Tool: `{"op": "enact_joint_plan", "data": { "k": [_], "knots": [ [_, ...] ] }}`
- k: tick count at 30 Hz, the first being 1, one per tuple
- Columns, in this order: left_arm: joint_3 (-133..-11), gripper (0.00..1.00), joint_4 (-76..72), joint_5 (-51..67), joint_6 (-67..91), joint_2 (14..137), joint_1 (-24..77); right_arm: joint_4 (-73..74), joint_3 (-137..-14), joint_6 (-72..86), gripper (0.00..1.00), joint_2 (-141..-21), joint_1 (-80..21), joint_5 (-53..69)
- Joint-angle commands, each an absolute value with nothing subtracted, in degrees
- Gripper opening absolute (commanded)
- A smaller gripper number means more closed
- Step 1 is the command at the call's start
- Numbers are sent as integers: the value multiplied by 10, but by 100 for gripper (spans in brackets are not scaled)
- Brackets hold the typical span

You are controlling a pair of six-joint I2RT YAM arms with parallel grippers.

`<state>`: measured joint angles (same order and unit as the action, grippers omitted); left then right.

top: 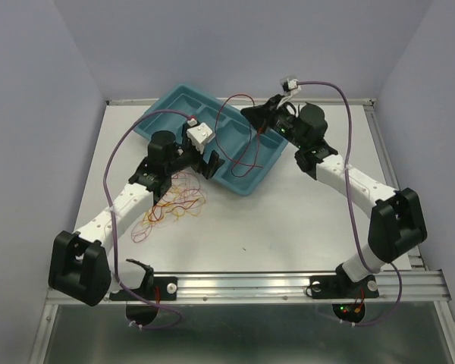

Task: Untangle the cables

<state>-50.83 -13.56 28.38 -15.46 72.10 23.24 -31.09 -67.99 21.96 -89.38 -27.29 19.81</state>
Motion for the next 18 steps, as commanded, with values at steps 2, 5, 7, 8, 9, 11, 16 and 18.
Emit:
{"op": "enact_joint_plan", "data": {
  "k": [2,5,7,8,9,11,16,18],
  "knots": [
    [-495,98,-234,293,-117,703,233,-323,-726,194,1,-932,-272,327],
    [-502,96,-252,251,-105,722,233,-328,-723,192,1,-940,-272,338],
    [-508,91,-257,217,-101,742,233,-331,-718,189,1,-939,-272,339],
    [-510,91,-261,187,-98,749,231,-333,-716,188,1,-938,-272,339],
    [-509,91,-266,185,-96,759,229,-333,-713,188,1,-936,-272,340],
    [-509,88,-272,192,-98,771,226,-334,-709,187,1,-933,-272,344],
    [-525,42,-260,215,-98,813,226,-334,-678,173,1,-916,-272,335],
    [-520,26,-259,228,-101,815,226,-334,-660,171,1,-898,-272,318]
  ]
}}
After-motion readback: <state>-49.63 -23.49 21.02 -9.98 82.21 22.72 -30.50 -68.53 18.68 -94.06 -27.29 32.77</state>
